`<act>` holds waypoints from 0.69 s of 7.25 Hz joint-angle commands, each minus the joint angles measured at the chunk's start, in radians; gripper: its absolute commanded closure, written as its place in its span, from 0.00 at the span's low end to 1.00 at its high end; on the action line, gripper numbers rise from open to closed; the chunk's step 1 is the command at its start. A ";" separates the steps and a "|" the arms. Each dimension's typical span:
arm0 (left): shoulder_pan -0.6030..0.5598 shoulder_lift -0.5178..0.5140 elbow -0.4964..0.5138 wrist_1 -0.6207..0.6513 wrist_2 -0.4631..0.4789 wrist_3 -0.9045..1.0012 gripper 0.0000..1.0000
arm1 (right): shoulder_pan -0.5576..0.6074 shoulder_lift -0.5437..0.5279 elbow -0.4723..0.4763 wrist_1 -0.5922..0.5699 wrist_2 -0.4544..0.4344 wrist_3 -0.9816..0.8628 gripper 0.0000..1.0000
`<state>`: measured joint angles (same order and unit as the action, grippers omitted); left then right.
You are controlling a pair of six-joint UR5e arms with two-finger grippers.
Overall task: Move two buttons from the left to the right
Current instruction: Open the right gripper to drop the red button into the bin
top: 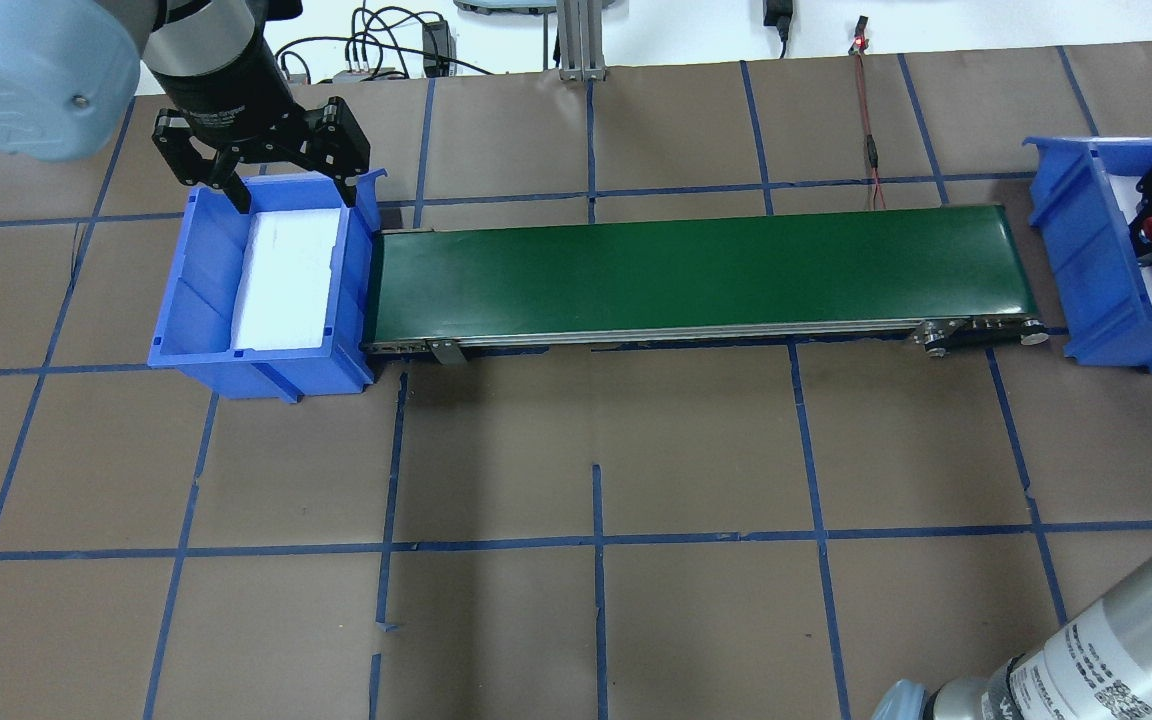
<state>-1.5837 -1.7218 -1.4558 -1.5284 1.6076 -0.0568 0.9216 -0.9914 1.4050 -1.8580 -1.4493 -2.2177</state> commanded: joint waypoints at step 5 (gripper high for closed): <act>0.001 0.001 0.000 -0.001 0.000 0.000 0.00 | 0.003 -0.125 -0.052 0.099 -0.017 0.015 0.00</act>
<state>-1.5831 -1.7211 -1.4567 -1.5298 1.6074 -0.0568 0.9245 -1.0466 1.3749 -1.8208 -1.4618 -2.2160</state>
